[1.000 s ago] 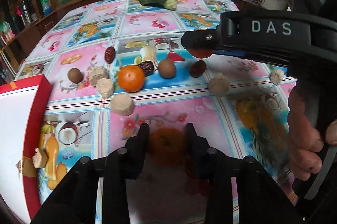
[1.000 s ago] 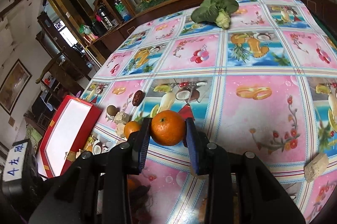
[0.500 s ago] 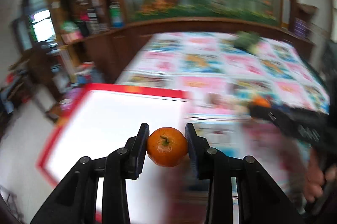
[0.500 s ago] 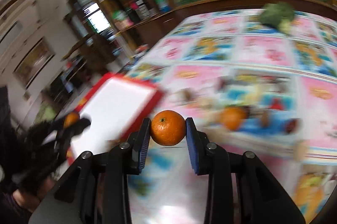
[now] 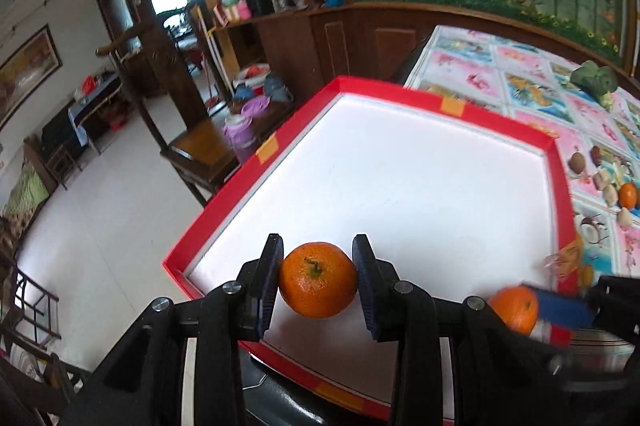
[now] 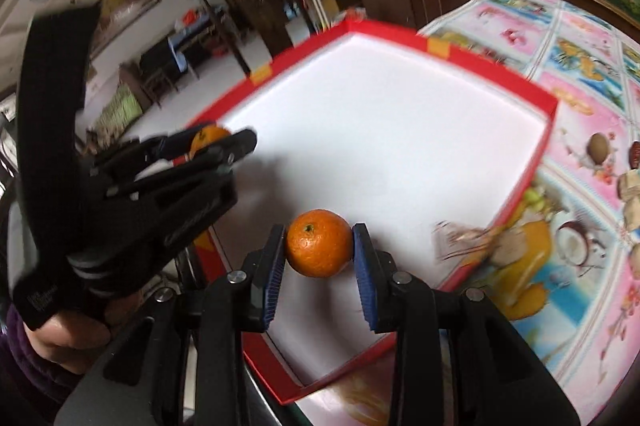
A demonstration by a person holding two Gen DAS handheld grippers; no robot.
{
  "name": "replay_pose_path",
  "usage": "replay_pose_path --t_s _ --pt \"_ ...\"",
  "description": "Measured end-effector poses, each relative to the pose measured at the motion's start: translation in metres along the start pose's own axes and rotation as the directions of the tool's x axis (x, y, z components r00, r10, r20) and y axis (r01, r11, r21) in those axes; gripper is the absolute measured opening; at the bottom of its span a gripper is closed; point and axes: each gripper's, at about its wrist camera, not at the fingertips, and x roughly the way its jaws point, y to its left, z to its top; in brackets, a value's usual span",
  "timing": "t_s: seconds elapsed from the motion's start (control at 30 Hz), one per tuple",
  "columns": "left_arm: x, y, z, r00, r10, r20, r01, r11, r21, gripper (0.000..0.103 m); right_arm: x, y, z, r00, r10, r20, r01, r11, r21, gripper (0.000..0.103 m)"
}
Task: Organize fruits
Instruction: 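Carry the orange into the red-rimmed tray with the right tool while the left tool drops its orange there, then grasp a beige cube with the right tool while the left tool grasps a round beige cake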
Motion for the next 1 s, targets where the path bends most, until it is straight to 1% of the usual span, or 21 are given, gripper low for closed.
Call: replay_pose_path --t_s 0.07,0.13,0.2,0.23,0.27,0.33,0.37,0.4,0.47,0.57,0.67,0.73,0.77,0.8,0.83,0.9,1.0 --pt "0.005 0.002 -0.002 1.0 0.007 -0.019 -0.007 1.0 -0.009 0.036 0.008 -0.001 -0.001 0.999 -0.022 -0.035 0.022 1.0 -0.003 0.036" --pt "0.009 0.005 -0.004 0.999 0.005 -0.041 -0.006 1.0 -0.024 0.038 0.011 -0.003 0.003 0.999 -0.028 -0.04 0.028 1.0 -0.009 0.036" --pt "0.009 0.006 -0.004 0.999 0.014 -0.04 -0.015 1.0 -0.026 0.052 0.012 -0.006 0.005 0.998 -0.02 -0.056 0.02 1.0 -0.005 0.037" --pt "0.007 0.006 -0.004 0.999 0.023 -0.035 -0.024 0.999 -0.025 0.064 0.013 -0.005 0.005 0.998 -0.018 -0.061 0.017 1.0 -0.016 0.037" --pt "0.003 0.007 -0.003 0.999 0.03 -0.022 -0.03 0.999 -0.027 0.07 0.013 -0.003 0.003 0.998 -0.018 -0.062 0.016 1.0 -0.025 0.038" --pt "-0.004 0.008 -0.001 0.999 0.043 0.004 -0.043 0.999 -0.027 0.072 0.01 -0.003 0.002 0.997 -0.024 -0.068 0.021 0.999 -0.048 0.042" --pt "-0.006 0.008 0.0 0.999 0.047 0.014 -0.047 0.999 -0.025 0.076 0.01 -0.003 0.001 0.996 -0.037 -0.075 0.032 0.997 -0.068 0.042" --pt "-0.009 0.007 0.001 0.999 0.05 0.022 -0.049 0.998 -0.026 0.079 0.009 -0.003 0.0 0.995 -0.055 -0.078 0.049 0.995 -0.085 0.044" --pt "-0.012 0.005 0.003 0.998 0.053 0.034 -0.052 0.998 -0.025 0.08 0.008 -0.001 -0.001 0.994 -0.074 -0.082 0.066 0.993 -0.103 0.046" --pt "-0.015 0.0 0.005 0.998 0.049 0.038 -0.049 0.999 -0.016 0.08 0.003 -0.003 -0.002 0.994 -0.077 -0.074 0.07 0.993 -0.096 0.046" --pt "-0.022 -0.006 0.005 0.998 0.038 0.049 -0.038 0.999 -0.005 0.08 -0.018 -0.015 -0.004 1.0 -0.019 -0.001 0.019 0.999 -0.035 0.047" --pt "-0.028 -0.011 0.007 0.998 0.025 0.06 -0.025 1.0 0.004 0.08 -0.043 -0.029 -0.007 0.998 0.018 0.059 -0.017 1.0 -0.016 0.047" --pt "-0.033 -0.015 0.008 0.998 0.011 0.065 -0.011 1.0 0.011 0.08 -0.056 -0.036 -0.012 0.996 0.024 0.091 -0.023 1.0 -0.013 0.047" --pt "-0.037 -0.019 0.008 0.997 -0.011 0.071 0.01 1.0 0.02 0.08 -0.07 -0.046 -0.017 0.992 0.017 0.126 -0.016 1.0 -0.007 0.05" --pt "-0.041 -0.023 0.009 0.996 -0.035 0.076 0.032 0.999 0.031 0.08 -0.085 -0.058 -0.024 0.987 -0.006 0.158 0.005 1.0 0.008 0.055" --pt "-0.051 -0.036 0.01 0.992 -0.085 0.098 0.078 0.994 0.072 0.08 -0.118 -0.089 -0.041 0.972 -0.08 0.22 0.066 0.995 0.073 0.059" --pt "-0.06 -0.055 0.011 0.984 -0.139 0.111 0.125 0.984 0.125 0.08 -0.153 -0.133 -0.065 0.952 -0.199 0.232 0.159 0.97 0.182 0.06"
